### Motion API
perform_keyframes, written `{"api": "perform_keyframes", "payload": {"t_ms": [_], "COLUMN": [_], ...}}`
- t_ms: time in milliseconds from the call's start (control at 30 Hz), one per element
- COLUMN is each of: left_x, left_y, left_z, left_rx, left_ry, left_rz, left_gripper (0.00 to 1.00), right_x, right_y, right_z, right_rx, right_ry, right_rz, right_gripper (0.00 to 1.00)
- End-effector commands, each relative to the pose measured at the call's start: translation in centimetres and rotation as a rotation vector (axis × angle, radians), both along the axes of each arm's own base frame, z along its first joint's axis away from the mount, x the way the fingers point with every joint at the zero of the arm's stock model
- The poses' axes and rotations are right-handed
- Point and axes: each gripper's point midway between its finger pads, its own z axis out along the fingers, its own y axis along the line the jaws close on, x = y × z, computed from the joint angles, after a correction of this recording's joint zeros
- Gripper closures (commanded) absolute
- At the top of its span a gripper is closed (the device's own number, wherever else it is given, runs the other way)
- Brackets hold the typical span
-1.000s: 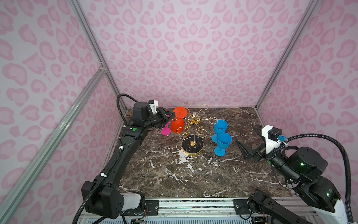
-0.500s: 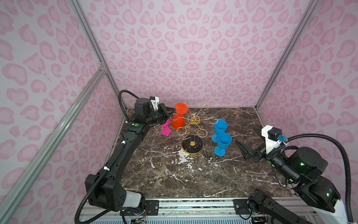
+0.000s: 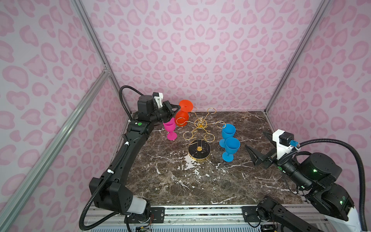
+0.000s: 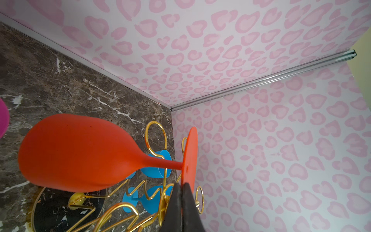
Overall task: Take the wine glass off the wine glass rack
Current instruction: Pick up the wine glass from the wine glass rack.
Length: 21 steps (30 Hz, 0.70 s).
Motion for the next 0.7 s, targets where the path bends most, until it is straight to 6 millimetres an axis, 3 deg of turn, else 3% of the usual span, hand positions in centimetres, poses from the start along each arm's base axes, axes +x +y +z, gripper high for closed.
{"api": "perform_keyframes", "payload": {"t_ms": [0,200,333,533,667], "left_x": [0.3,-0.3,-1.2,-2.4,-3.3], "left_y": [0.9,2.2,3.0,3.1,3.0], "left_z": [0.7,2.9,4.3,5.6,6.2], "left_rx": [0.055,0.184,0.244,0.302,0.336], "left_ry": [-0.051,-0.156,-0.239,-0.329,-0.383], "left_rz": [0.021,0.047,0.071,0.047,0.031], "left_gripper": [0.96,0.97,0.96,0.96,0.96], "right_x": [0.2,1.9,3.3,5.1,6.1], "right_y": [0.0,0.5,2.0,3.9,5.0], "right_z": [1.2,2.5,3.1,5.3,5.8], "right_rx": [0.043,0.093,0.109,0.127,0.131], "right_ry": [-0.009,0.051,0.110,0.163,0.201], "right_rz": [-0.009,-0.048,-0.038,-0.019,-0.005], "right_gripper": [0.00,0.00,0.00,0.00,0.02]}}
